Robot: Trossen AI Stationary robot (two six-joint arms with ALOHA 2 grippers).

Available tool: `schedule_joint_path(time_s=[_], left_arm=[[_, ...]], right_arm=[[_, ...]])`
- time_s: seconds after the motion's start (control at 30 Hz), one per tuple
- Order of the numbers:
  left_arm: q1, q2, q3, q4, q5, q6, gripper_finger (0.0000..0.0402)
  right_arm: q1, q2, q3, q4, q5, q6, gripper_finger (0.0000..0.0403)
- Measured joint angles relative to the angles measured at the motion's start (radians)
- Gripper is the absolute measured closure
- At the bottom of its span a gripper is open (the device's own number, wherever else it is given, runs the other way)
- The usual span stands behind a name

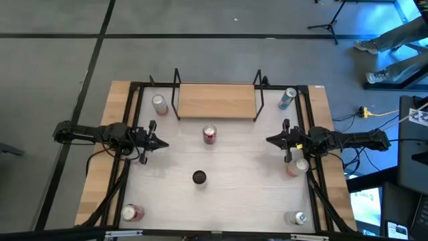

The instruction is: Place canned beverage on shelf

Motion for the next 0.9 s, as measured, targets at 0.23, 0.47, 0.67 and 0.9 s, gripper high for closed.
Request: schedule_joint_path(time_s=[0.23, 0.47, 0.67, 0.9], left_arm=[[0.000, 0.000, -0.001, 0.053, -0.027, 0.050, 0.0400], [0.000, 0.000, -0.001, 0.192, -0.029, 0.066, 0.0400], [0.000, 0.000, -0.001, 0.309, -0.078, 0.157, 0.0400], [0.021, 0.000, 0.000, 0.492, -0.206, 0.295, 0.0400]], right_arm=[[0.000, 0.000, -0.002, 0.016, -0.002, 0.042, 0.0384], [0.000, 0.001, -0.003, 0.075, 0.032, 0.070, 0.0384], [0.000, 0.008, -0.002, 0.144, 0.187, 0.068, 0.0384], [0.000, 0.062, 0.028, 0.212, 0.298, 0.044, 0.0364]])
